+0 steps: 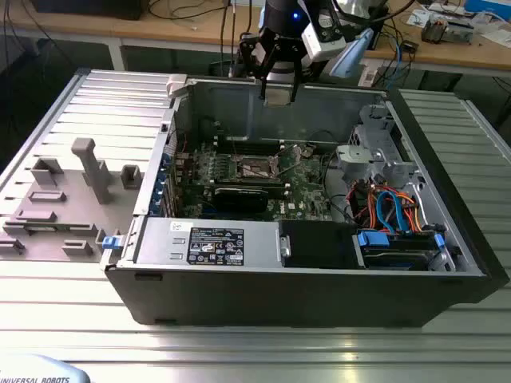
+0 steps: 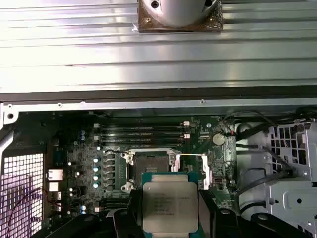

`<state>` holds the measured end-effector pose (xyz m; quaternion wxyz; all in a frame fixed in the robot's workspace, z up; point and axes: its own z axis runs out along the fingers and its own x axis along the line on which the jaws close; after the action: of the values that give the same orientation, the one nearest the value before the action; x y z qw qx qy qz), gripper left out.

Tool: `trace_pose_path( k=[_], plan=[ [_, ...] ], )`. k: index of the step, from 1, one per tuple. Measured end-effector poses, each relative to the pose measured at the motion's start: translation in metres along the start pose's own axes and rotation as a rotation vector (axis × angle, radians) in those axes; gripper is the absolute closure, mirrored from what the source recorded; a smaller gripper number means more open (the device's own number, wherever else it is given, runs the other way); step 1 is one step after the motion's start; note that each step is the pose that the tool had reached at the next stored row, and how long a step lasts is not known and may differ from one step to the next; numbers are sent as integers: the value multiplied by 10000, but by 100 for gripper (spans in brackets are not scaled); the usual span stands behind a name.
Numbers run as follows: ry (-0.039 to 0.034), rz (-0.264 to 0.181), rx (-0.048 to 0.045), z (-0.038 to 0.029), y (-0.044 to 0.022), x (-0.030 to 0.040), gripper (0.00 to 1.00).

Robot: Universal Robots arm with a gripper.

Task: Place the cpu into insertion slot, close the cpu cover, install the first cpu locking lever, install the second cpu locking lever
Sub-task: 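Place the cpu into insertion slot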

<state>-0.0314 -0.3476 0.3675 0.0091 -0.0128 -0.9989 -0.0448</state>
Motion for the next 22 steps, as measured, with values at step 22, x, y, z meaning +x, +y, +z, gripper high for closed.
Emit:
trace_pose_path(
  k=[22],
  plan=[
    [-13,149,-3,10,0,2,46]
  ],
)
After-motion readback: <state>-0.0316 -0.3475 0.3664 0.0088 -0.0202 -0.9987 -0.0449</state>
